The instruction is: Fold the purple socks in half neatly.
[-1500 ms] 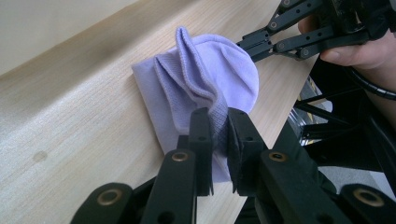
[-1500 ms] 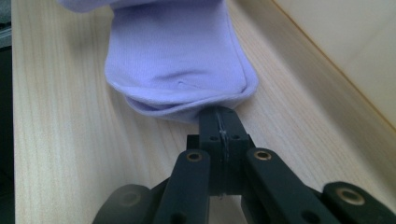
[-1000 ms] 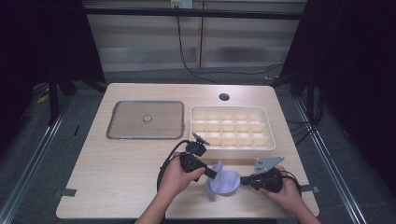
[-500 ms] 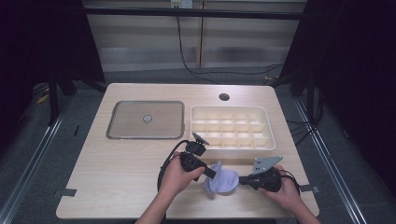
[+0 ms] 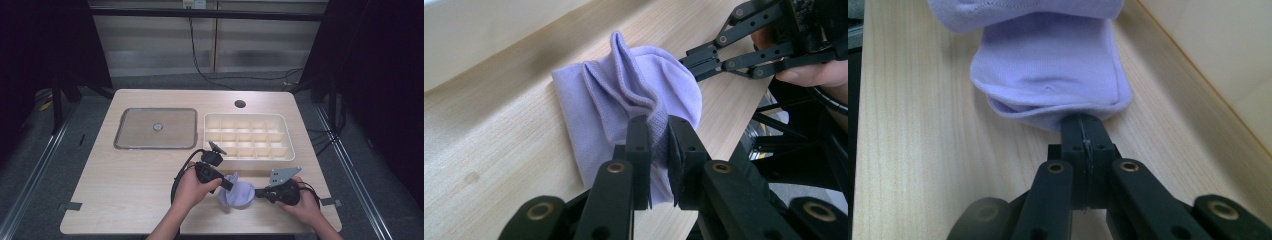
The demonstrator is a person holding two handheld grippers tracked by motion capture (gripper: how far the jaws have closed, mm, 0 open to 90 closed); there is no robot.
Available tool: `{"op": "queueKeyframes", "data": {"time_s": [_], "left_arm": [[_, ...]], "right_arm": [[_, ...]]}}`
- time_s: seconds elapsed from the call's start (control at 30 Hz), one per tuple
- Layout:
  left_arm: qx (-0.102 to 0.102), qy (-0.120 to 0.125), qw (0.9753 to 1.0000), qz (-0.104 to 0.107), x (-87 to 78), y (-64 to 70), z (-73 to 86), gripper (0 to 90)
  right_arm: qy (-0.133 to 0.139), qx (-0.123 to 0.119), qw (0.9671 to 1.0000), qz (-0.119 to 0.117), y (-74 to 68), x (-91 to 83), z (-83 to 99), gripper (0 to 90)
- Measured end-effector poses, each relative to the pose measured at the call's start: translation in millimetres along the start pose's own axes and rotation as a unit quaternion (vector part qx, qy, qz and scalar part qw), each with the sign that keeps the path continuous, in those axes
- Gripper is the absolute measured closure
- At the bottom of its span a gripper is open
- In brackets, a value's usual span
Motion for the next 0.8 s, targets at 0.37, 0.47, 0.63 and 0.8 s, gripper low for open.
{"op": "queueKeyframes", "data": {"time_s": [0.37,0.47,0.63,0.8], "left_arm": [[0.004,-0.002,1.0000,-0.004,9.7,4.0,-0.5,80.4],[0.022,-0.020,0.9996,-0.002,9.1,0.5,0.6,80.4],[0.002,0.002,1.0000,-0.005,13.2,3.9,-0.3,80.4],[0.011,-0.010,0.9999,-0.008,13.5,2.5,0.8,80.4]], "right_arm": [[0.000,-0.004,1.0000,0.001,-1.3,1.3,-1.0,89.7],[0.000,-0.001,1.0000,0.001,-1.6,1.6,-1.4,89.5],[-0.002,-0.005,1.0000,-0.002,-2.6,3.1,-2.4,89.5],[0.000,-0.004,1.0000,-0.003,-2.4,3.2,-2.4,89.3]]}}
Point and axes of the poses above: each handheld gripper's, and its own axes: x roughly forward along the jaws, z roughly out of its underside, y roughly to its right, the point moved 5 cm from there along x, roughly forward along the jaws, and after that the axes turned 7 degrees about y, right-handed, at the moved point
